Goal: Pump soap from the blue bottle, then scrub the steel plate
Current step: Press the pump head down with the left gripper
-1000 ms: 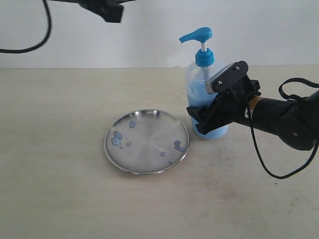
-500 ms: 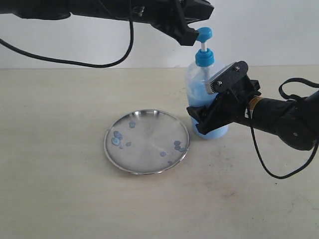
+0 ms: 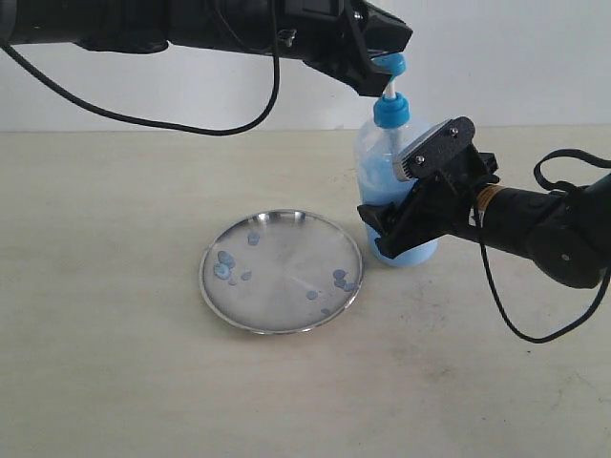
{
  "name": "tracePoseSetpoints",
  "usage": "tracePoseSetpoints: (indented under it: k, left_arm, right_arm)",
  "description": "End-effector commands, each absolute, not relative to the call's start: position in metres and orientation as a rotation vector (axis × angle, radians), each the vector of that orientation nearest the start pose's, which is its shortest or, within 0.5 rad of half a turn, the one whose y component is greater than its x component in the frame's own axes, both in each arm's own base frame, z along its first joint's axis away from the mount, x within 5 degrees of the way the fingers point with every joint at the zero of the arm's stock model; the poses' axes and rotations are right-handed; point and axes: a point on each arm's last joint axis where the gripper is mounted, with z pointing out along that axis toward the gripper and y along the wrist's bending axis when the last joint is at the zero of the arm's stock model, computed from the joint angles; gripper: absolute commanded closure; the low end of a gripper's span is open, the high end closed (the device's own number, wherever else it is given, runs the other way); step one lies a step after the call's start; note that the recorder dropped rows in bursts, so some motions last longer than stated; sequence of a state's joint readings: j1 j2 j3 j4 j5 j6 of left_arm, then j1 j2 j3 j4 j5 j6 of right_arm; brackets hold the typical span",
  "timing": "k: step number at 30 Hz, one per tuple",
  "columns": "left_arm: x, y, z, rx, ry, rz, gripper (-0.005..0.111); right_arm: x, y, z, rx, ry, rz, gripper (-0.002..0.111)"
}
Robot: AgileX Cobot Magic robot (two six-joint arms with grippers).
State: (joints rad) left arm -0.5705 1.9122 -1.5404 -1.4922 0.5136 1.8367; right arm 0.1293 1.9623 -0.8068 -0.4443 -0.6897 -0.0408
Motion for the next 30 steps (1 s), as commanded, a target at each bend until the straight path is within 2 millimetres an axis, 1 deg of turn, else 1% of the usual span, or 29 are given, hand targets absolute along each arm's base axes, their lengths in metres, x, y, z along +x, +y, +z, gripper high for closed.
tracePoseSetpoints:
  k: [1,5,16,20,23,30]
  left_arm:
    - [0.356,-0.288,0.293,1.168,1.551,-0.665,0.102]
    - [0.357,-0.290,0.282,1.197,1.584,-0.680,0.102]
    - [0.360,-0.290,0.264,1.231,1.655,-0.671,0.102]
    - [0.362,-0.293,0.249,1.244,1.689,-0.696,0.102]
    - [0.364,-0.296,0.232,1.258,1.733,-0.730,0.102]
    - [0.363,-0.296,0.229,1.292,1.741,-0.714,0.102]
  right_arm:
    - [0.353,0.070,0.116,-0.742,1.926,0.071,0.108]
    - [0.353,0.070,0.116,-0.742,1.926,0.071,0.108]
    - [0.353,0.070,0.116,-0.741,1.924,0.072,0.108]
    - [0.353,0.070,0.116,-0.741,1.924,0.072,0.108]
    - [0.353,0.070,0.116,-0.740,1.922,0.073,0.108]
    - [0.353,0.070,0.116,-0.740,1.922,0.073,0.108]
